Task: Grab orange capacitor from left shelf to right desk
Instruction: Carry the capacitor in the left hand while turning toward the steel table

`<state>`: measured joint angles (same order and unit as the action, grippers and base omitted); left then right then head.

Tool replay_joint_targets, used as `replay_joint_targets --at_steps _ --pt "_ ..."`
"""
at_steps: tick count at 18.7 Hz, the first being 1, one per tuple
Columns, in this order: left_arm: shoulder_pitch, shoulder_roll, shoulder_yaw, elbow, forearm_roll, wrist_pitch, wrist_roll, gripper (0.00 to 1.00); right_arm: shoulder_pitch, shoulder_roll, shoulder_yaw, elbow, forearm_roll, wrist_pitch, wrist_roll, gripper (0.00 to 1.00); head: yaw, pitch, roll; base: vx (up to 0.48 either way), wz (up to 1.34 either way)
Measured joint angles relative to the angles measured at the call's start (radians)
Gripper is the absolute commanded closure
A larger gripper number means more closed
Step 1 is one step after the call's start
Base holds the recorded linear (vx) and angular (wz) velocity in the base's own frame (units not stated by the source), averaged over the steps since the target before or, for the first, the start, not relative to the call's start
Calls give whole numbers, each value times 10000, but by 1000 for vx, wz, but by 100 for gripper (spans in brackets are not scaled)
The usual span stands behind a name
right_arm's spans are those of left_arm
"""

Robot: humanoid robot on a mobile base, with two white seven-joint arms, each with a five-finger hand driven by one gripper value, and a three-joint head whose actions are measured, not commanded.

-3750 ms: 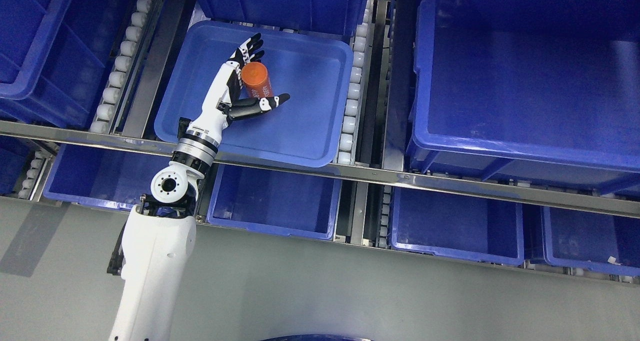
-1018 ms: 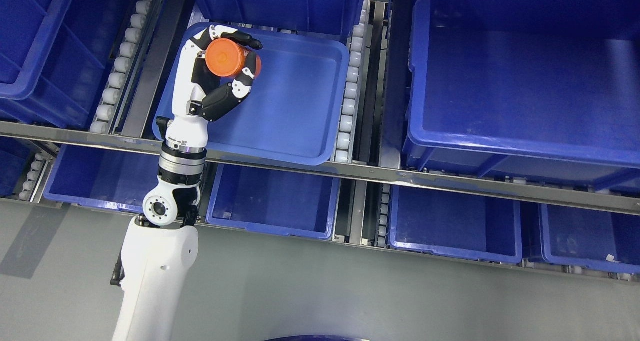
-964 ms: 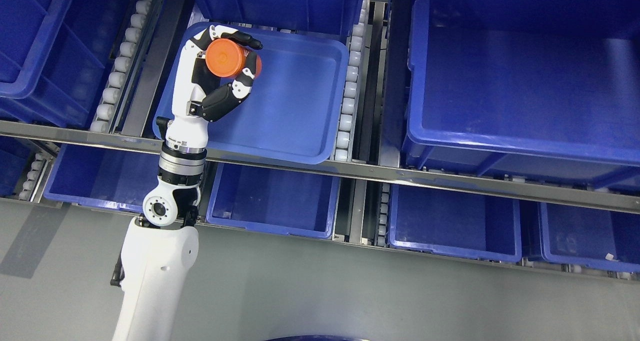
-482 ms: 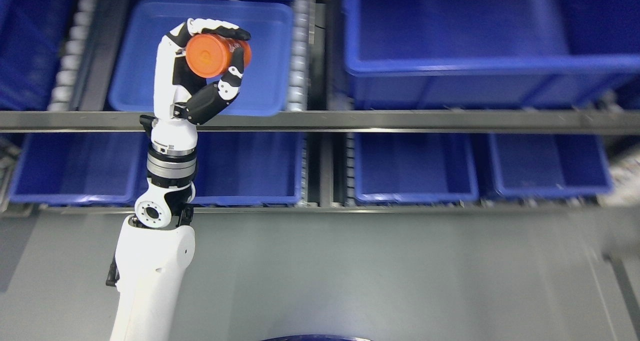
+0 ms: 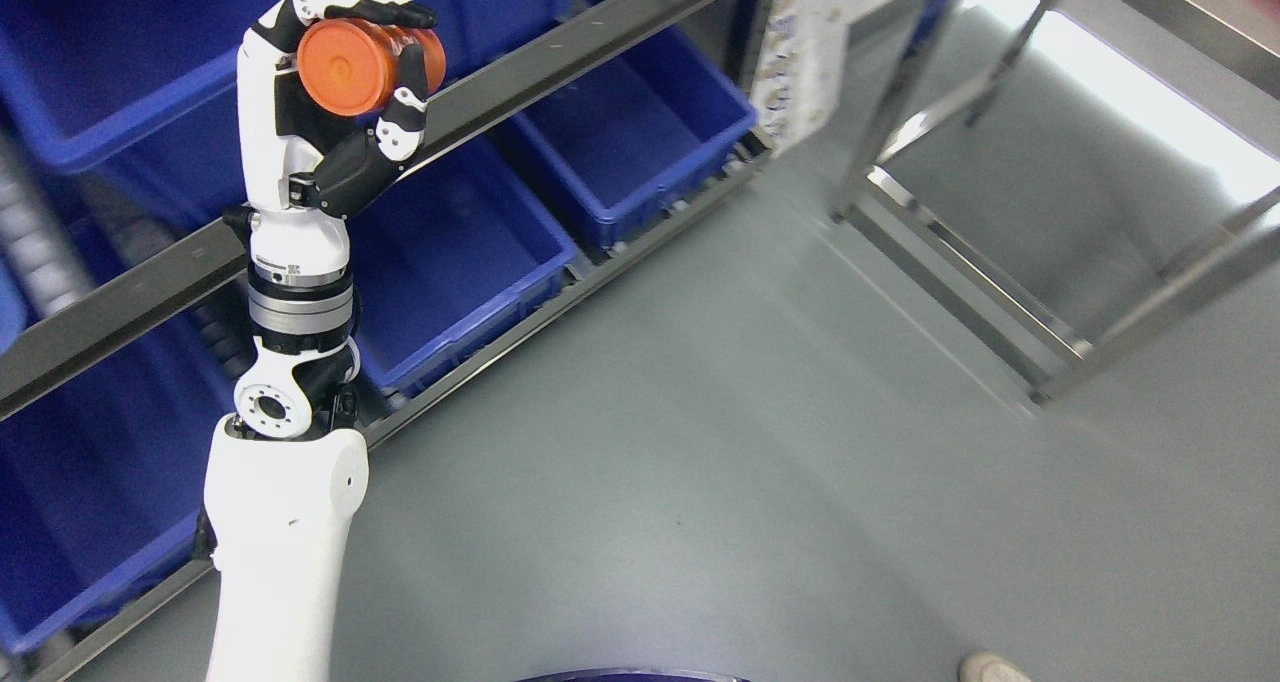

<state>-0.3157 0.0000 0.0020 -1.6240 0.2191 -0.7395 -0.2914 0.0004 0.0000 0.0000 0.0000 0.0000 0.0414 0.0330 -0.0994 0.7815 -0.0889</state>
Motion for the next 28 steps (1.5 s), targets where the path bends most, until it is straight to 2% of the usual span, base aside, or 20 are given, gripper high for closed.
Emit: replay_joint_targets --at_steps 6,14,20,28 --pt "-7 0 -171 -28 2 632 38 97 -4 0 0 0 0 0 73 0 0 3 0 82 -927" --pt "-436 0 -820 321 6 2544 403 96 -3 0 0 0 0 0 9 0 0 3 0 175 -438" --pt "-714 0 -1356 585 5 3082 1484 96 -4 0 0 0 0 0 -12 0 0 3 0 266 -211" --pt "-948 0 -1851 810 -18 3408 1568 96 -4 0 0 -1 0 0 -16 0 0 3 0 337 -75"
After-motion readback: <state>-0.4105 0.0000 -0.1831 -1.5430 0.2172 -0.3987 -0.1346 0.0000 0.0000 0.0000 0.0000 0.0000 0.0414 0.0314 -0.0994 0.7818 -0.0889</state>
